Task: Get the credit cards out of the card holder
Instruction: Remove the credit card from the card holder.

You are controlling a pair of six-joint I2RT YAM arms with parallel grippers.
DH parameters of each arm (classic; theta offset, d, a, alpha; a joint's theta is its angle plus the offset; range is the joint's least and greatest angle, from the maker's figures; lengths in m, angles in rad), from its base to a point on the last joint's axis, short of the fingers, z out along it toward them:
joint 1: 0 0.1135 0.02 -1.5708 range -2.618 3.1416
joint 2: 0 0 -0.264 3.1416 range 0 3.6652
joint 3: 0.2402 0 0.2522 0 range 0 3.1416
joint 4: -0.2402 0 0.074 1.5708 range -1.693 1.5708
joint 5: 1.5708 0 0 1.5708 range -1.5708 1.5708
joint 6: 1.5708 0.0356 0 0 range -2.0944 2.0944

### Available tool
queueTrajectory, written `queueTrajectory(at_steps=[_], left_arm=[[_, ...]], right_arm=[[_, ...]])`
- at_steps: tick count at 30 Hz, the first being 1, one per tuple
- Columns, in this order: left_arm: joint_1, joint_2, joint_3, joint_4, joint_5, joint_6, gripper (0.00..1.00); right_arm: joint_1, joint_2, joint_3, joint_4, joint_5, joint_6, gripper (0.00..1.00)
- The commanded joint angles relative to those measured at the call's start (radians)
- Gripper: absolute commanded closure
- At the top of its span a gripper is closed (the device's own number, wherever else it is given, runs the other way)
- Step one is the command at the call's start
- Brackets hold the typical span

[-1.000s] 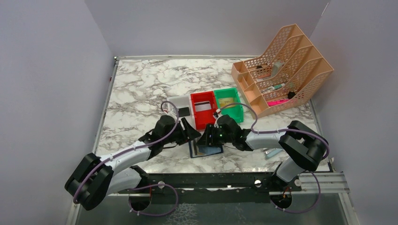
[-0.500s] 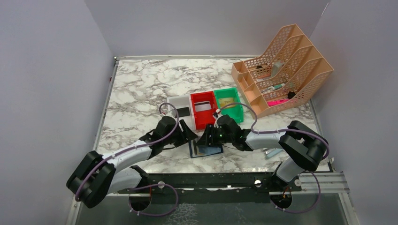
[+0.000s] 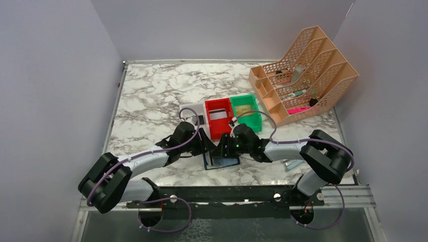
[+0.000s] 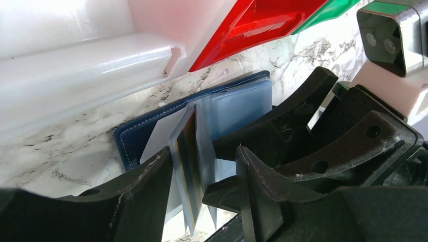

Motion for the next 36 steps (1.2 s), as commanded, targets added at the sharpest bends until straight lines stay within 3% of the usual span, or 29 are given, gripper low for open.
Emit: queueTrajectory(at_steps=[1,6,11,22,30,36], left_arm=[[-0.013,0.015,0.064,-0.056,0.024,0.056,0.48],[-0.015,-0.049,0.104,-0.202,-0.1,0.091,0.34],[-0.014,-0.086,0.11,-0.234,-0.128,0.1,0.32],[-0.065,0.035,0.111,-0.091,0.007,0.097,0.49],[-0.098,0.091,0.122,-0.047,0.02,0.08,0.58],[-0.098,0.093,0.12,-0.012,0.044,0.062,0.59]], right_arm=[[0.014,0.023,-0.032,-0.08,-0.01,-0.031,0.48],[0.013,0.018,-0.035,-0.082,-0.007,-0.03,0.48],[0.014,0.022,-0.031,-0.079,-0.01,-0.029,0.48],[0.014,0.026,-0.026,-0.08,-0.011,-0.031,0.48],[0.014,0.013,-0.017,-0.089,-0.021,-0.035,0.47],[0.014,-0.06,-0.017,-0.105,-0.033,-0.051,0.36]])
